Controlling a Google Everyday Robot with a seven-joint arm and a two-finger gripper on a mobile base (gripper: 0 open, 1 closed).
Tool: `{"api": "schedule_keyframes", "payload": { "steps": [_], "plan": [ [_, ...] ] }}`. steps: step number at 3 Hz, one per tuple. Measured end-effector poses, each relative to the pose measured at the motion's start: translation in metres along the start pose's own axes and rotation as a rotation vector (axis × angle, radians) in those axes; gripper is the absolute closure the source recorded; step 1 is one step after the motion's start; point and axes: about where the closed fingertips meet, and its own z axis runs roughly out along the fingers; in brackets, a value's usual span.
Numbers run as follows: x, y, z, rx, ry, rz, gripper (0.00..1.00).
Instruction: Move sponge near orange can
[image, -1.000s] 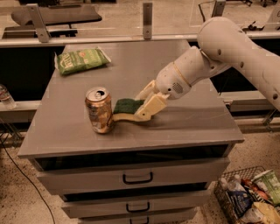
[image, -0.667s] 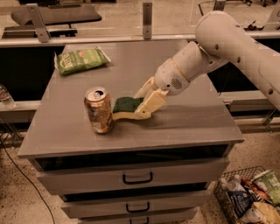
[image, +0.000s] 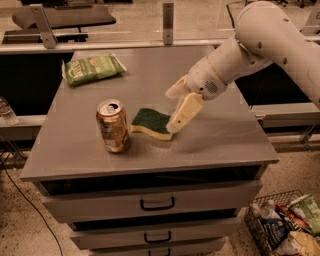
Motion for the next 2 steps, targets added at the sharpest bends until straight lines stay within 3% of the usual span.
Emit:
{"api": "schedule_keyframes", "payload": {
  "steps": [2],
  "plan": [
    [0.013,-0.03,-0.079,0.19,-0.042,0.03,0.0]
  ]
}}
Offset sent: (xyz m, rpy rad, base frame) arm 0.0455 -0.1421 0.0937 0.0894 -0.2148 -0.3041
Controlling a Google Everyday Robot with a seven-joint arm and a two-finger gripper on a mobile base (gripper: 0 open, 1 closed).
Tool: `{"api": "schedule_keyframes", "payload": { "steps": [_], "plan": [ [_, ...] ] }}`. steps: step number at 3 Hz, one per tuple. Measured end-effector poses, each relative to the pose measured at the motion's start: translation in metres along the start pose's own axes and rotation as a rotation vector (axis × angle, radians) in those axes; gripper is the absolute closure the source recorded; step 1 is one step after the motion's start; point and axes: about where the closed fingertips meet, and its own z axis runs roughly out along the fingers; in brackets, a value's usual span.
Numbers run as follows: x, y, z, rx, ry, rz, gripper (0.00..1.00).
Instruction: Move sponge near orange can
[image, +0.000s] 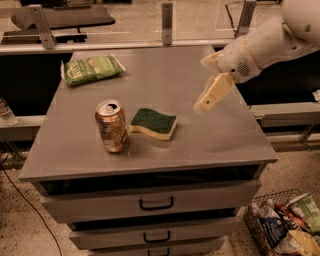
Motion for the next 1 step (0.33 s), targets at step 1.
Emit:
{"api": "schedule_keyframes", "payload": {
  "steps": [1],
  "plan": [
    [0.0077,-0.026,-0.0454,0.115,-0.069,0.052,0.0]
  ]
}}
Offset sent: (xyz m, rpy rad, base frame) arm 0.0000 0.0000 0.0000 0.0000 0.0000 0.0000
